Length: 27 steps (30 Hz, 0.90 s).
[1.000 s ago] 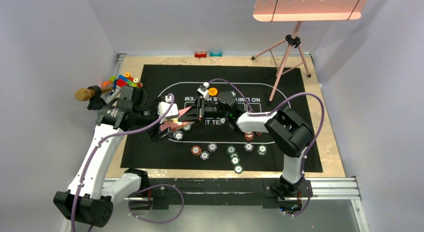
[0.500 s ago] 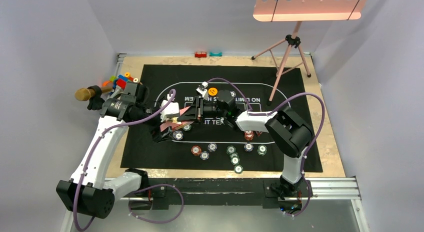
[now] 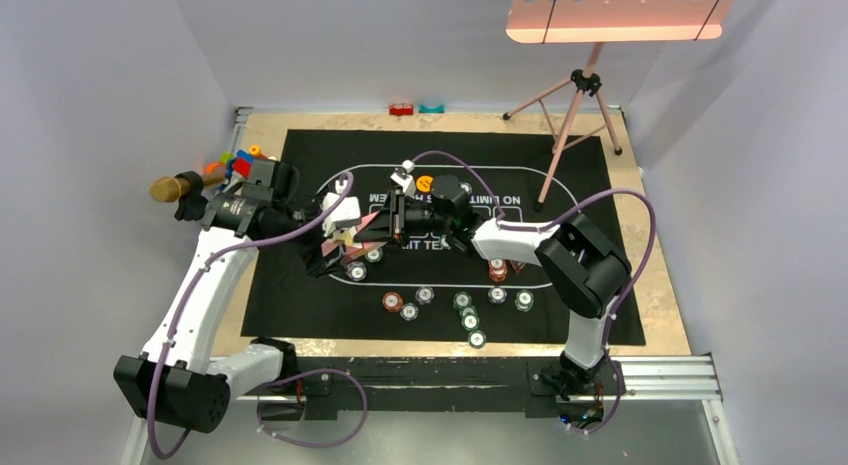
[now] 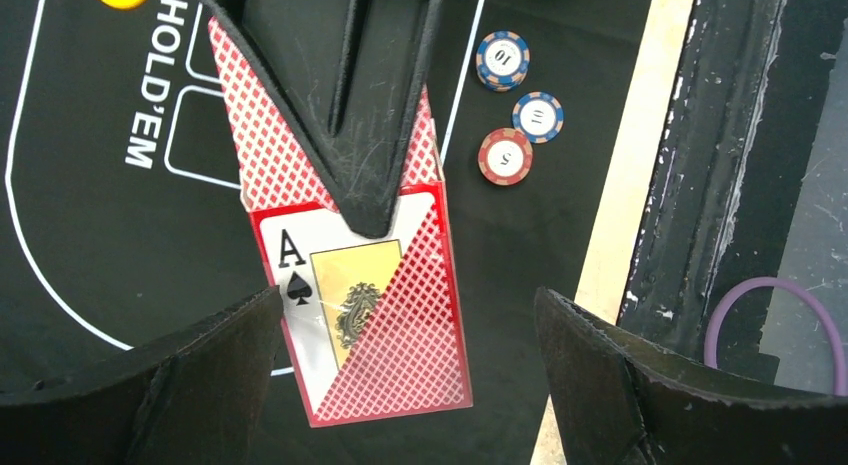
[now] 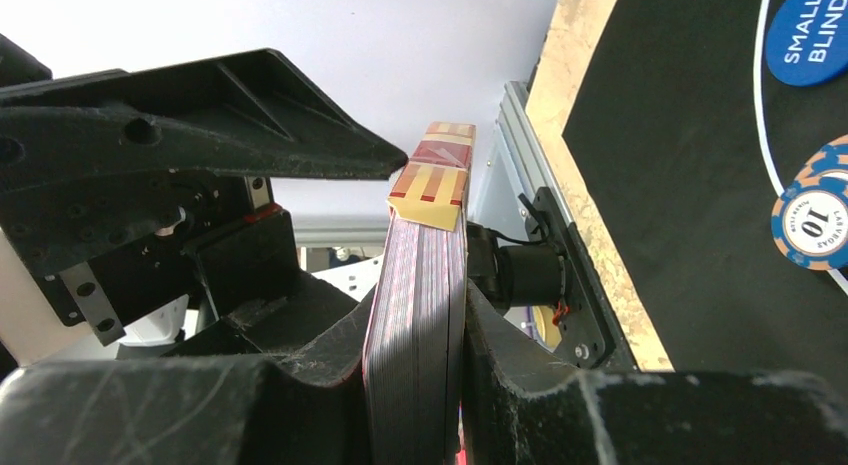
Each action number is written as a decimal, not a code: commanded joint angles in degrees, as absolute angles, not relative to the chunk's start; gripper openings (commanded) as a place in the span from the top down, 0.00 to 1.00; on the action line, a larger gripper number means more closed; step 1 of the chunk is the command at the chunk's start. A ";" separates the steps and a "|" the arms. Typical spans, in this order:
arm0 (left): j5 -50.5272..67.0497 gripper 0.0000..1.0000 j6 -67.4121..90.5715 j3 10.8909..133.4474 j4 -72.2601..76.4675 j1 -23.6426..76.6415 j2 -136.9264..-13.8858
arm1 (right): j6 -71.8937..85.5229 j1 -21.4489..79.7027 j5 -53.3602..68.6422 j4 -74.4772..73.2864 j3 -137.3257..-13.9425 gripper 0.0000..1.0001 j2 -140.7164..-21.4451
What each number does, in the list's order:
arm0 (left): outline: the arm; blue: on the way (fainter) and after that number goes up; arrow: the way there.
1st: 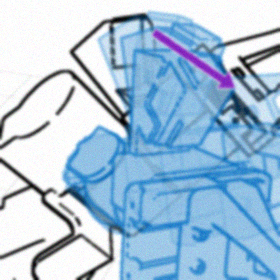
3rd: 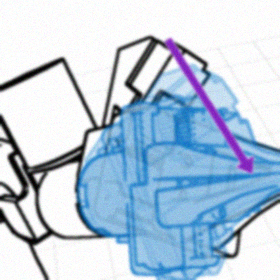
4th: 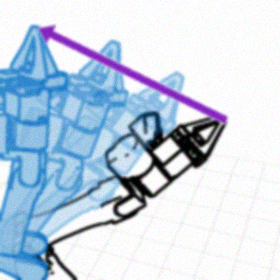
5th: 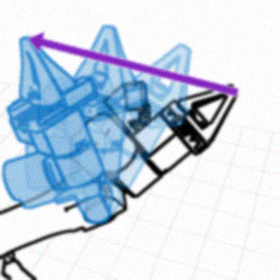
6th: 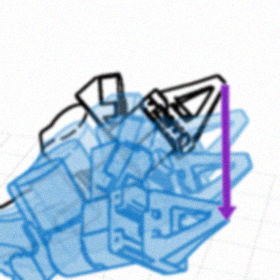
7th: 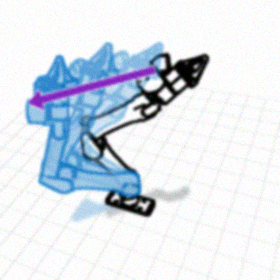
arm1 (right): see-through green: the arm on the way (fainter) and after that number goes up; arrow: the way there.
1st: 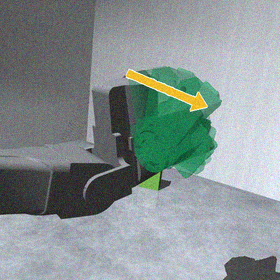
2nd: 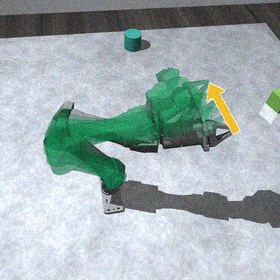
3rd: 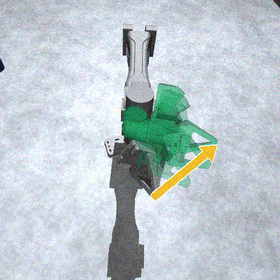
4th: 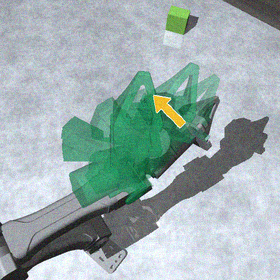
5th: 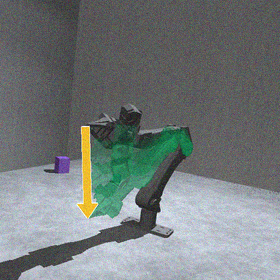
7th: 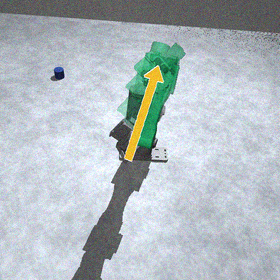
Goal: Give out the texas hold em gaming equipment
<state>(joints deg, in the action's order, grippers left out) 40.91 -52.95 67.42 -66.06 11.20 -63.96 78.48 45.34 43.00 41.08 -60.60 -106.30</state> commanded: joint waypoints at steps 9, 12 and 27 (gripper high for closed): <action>37.38 0.00 -48.07 69.00 -60.87 10.20 -65.37 | 74.86 45.09 44.27 41.30 -64.35 0.95 -100.20; 39.35 0.00 -50.40 70.17 -64.99 10.20 -66.42 | 75.05 45.09 44.27 41.56 -64.38 0.95 -100.25; 40.96 0.00 -54.54 65.39 -64.66 11.82 -62.81 | 75.41 45.40 42.14 38.72 -65.52 0.95 -101.34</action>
